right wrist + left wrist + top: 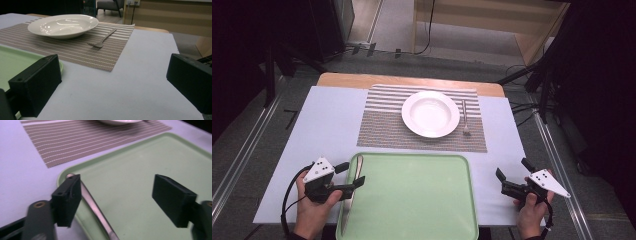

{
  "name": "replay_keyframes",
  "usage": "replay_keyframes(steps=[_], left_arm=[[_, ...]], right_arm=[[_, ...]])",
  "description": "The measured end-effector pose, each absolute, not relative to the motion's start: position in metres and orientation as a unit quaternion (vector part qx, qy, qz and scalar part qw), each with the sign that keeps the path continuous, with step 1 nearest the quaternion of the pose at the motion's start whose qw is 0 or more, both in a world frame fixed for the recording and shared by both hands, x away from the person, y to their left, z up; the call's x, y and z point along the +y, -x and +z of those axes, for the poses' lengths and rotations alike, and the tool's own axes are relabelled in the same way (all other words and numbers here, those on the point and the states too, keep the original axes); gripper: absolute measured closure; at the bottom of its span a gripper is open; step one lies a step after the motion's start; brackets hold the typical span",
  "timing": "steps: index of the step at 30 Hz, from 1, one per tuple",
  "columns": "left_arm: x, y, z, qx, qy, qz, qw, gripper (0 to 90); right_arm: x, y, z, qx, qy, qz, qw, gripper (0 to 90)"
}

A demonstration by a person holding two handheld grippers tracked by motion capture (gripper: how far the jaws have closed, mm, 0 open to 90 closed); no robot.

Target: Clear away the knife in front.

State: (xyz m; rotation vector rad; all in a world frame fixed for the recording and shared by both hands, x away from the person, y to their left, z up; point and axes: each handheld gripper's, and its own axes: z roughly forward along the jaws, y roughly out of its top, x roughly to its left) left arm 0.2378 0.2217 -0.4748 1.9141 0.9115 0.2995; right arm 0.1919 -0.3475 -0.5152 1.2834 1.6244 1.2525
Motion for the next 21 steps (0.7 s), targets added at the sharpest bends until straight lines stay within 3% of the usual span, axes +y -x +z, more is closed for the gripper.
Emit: replay_keyframes(steps=[3,21], left_arm=[[0.228,-0.237,-0.473,0.372,-0.773,0.130,0.497,0.5],[0.274,-0.237,-0.466,0.392,-0.722,0.191,0.538,0.0]], right_arm=[[-0.347,-0.192,-0.515,0.628,-0.497,0.484,0.353,0.0],[-0.347,-0.191,-0.514,0.628,-0.493,0.489,0.351,0.0]])
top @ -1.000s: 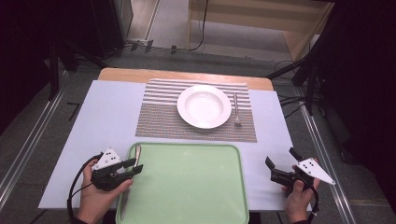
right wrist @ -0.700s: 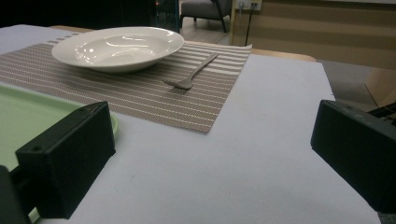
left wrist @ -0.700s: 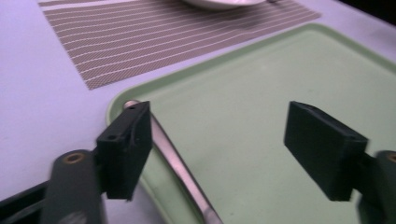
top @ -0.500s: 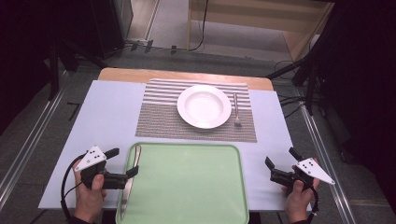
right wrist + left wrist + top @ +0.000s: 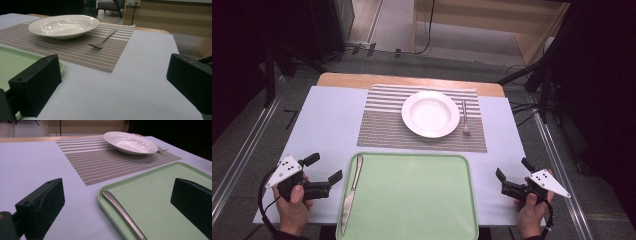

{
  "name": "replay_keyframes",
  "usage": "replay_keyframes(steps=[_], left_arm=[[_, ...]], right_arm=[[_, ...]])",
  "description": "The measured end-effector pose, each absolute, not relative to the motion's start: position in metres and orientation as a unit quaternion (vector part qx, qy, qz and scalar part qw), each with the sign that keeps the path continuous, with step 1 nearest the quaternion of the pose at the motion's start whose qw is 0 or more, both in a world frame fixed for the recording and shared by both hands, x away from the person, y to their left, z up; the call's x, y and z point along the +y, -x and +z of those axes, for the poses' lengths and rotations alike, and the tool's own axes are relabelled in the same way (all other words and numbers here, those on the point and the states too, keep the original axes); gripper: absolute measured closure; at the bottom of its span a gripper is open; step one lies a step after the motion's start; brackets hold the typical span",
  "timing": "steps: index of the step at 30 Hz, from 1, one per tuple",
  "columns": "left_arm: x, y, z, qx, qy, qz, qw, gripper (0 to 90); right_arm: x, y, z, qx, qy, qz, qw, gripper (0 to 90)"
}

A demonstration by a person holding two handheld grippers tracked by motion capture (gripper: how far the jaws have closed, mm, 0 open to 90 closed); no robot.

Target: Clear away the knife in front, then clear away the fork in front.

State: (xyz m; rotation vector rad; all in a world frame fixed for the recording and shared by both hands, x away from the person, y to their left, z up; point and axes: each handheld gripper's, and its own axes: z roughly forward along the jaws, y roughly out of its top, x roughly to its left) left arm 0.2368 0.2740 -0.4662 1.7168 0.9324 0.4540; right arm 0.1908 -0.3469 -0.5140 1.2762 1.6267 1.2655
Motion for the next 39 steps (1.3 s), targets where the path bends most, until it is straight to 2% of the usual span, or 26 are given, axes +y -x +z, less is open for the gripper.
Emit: replay_keyframes(steps=[6,22,27,39], left_arm=[[0.281,-0.234,-0.465,0.386,-0.719,0.211,0.538,0.0],[0.297,-0.252,-0.472,0.395,-0.719,0.234,0.523,0.0],[0.299,-0.256,-0.476,0.392,-0.718,0.236,0.524,0.0],[0.302,-0.253,-0.481,0.380,-0.713,0.238,0.539,0.0]], right_arm=[[-0.349,-0.190,-0.511,0.626,-0.489,0.488,0.363,0.0],[-0.337,-0.202,-0.493,0.644,-0.485,0.494,0.325,0.0],[-0.332,-0.205,-0.484,0.641,-0.495,0.474,0.345,0.0],[-0.319,-0.230,-0.466,0.654,-0.494,0.459,0.343,0.0]])
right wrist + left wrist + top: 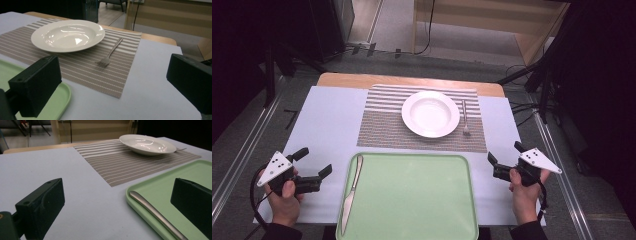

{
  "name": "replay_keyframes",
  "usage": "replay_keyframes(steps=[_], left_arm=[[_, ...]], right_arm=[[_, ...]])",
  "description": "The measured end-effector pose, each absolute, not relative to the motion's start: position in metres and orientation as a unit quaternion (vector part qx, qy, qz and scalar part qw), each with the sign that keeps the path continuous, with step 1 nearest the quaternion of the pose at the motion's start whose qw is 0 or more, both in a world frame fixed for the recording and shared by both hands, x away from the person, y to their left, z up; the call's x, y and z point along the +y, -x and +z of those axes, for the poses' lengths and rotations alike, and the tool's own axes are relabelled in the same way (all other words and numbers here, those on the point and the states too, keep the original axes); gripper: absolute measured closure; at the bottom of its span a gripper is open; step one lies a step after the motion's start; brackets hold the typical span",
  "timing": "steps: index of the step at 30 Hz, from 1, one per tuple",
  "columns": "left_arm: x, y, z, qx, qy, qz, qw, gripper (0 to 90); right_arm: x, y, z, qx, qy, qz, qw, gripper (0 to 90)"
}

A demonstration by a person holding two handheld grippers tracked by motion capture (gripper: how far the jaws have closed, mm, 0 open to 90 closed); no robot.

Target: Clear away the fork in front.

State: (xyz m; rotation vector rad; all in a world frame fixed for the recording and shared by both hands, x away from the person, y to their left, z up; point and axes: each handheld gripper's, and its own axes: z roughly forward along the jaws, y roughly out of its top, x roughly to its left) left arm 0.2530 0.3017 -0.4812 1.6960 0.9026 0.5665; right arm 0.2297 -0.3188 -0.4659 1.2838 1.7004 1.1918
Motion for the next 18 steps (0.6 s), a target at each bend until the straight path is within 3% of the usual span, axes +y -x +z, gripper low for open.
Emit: replay_keyframes(steps=[18], left_arm=[[0.302,-0.252,-0.484,0.380,-0.706,0.237,0.549,0.0]], right_arm=[[-0.307,-0.280,-0.447,0.656,-0.513,0.438,0.337,0.0]])
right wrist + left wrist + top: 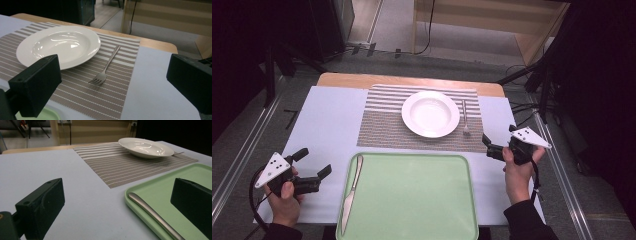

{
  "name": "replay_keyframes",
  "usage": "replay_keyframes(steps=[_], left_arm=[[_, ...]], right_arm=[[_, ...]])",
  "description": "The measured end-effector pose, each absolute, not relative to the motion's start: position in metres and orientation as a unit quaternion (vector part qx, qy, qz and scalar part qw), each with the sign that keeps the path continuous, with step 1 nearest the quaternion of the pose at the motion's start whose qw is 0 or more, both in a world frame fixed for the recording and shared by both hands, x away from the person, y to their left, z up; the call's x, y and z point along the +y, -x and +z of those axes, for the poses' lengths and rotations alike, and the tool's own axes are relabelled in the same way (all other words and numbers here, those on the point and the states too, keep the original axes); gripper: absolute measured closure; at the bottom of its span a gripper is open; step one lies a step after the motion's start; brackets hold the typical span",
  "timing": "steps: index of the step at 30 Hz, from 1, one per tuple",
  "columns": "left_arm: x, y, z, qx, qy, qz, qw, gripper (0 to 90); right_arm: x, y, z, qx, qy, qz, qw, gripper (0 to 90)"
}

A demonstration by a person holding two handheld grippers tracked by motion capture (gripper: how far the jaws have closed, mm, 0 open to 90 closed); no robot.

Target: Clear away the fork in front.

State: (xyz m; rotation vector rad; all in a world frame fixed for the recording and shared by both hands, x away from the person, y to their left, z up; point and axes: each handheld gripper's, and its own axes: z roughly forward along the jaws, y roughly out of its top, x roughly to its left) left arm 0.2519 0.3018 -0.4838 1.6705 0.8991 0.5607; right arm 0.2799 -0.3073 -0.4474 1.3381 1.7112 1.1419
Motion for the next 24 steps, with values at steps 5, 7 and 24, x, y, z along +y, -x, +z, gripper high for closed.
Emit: replay_keyframes(steps=[5,7,24], left_arm=[[0.303,-0.251,-0.484,0.378,-0.704,0.242,0.551,0.0],[0.303,-0.251,-0.483,0.380,-0.702,0.243,0.551,0.0],[0.303,-0.251,-0.484,0.379,-0.703,0.243,0.550,0.0]], right_arm=[[-0.304,-0.296,-0.445,0.659,-0.518,0.422,0.345,0.0],[-0.302,-0.302,-0.444,0.664,-0.514,0.419,0.346,0.0],[-0.289,-0.355,-0.437,0.684,-0.522,0.385,0.334,0.0]])
